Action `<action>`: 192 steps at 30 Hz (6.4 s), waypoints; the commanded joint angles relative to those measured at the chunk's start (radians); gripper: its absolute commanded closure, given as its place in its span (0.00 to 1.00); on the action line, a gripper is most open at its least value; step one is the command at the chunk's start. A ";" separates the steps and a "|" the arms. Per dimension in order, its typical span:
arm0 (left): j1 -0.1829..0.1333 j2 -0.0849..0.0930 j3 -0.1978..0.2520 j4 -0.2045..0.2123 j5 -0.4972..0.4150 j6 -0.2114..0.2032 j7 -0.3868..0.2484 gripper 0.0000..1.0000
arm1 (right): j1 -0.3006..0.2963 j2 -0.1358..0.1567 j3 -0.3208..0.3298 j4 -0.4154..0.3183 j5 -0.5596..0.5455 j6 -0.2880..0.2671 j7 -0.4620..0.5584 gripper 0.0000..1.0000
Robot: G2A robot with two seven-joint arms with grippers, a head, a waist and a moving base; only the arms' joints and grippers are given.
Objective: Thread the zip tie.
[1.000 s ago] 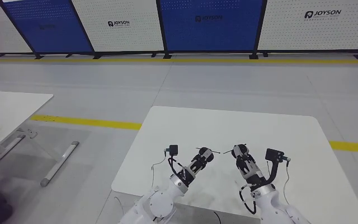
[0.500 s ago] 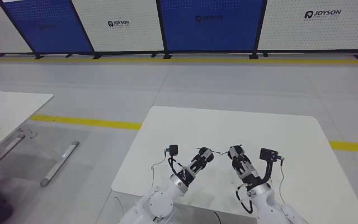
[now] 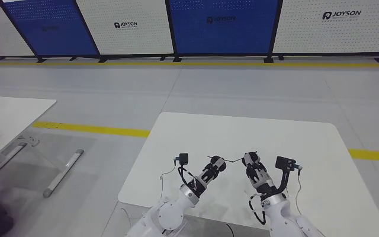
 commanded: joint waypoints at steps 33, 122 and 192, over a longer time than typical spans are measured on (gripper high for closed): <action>0.000 0.000 0.000 0.000 0.000 0.000 0.000 1.00 | 0.025 -0.050 0.002 0.072 0.035 -0.049 0.044 1.00; -0.011 -0.006 0.012 0.020 -0.020 0.010 0.011 1.00 | -0.033 -0.126 0.031 0.135 -0.047 -0.126 -0.061 1.00; -0.012 -0.004 0.003 0.017 0.037 0.026 0.033 1.00 | -0.125 -0.134 0.080 0.119 -0.192 -0.190 -0.250 1.00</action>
